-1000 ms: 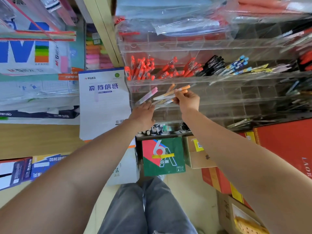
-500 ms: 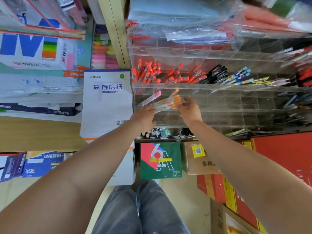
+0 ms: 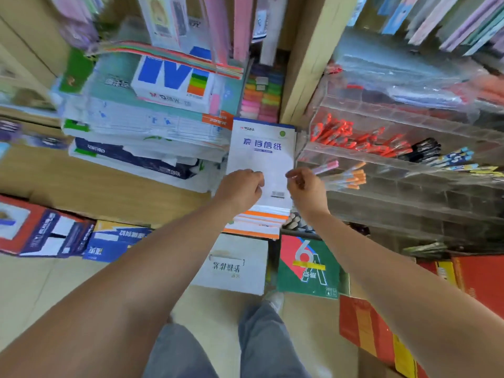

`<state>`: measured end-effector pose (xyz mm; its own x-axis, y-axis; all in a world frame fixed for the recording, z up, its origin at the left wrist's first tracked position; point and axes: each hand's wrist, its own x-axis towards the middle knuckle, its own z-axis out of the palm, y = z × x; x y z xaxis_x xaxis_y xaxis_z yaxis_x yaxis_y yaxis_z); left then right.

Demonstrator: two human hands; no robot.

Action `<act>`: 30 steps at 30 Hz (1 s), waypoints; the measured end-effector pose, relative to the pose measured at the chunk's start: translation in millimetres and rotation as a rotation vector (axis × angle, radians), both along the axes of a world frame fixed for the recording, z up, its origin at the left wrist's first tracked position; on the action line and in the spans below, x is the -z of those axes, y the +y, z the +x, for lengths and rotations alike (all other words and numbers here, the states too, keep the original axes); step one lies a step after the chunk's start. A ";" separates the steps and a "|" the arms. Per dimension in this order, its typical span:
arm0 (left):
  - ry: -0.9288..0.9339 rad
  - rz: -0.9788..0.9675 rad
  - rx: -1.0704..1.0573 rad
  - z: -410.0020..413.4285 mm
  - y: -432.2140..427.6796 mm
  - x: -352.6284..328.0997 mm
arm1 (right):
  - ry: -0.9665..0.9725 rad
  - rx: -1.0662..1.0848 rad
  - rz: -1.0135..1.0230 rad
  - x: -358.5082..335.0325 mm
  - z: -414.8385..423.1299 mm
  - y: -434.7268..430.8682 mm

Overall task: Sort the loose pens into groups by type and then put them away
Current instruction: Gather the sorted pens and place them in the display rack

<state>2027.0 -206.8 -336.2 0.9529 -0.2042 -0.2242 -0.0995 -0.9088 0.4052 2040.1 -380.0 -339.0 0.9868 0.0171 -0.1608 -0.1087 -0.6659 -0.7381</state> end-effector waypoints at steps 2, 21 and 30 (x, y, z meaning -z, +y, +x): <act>-0.007 0.011 -0.048 -24.9 57.9 -2.0 | 0.026 -0.096 -0.030 1.6 -17.7 57.2; 0.193 0.097 -0.428 -238.0 537.2 76.1 | 0.191 -0.806 -0.344 70.5 -139.3 559.2; 0.293 0.038 -0.599 -228.5 703.0 124.0 | 0.270 -0.886 -0.344 127.2 -122.1 732.7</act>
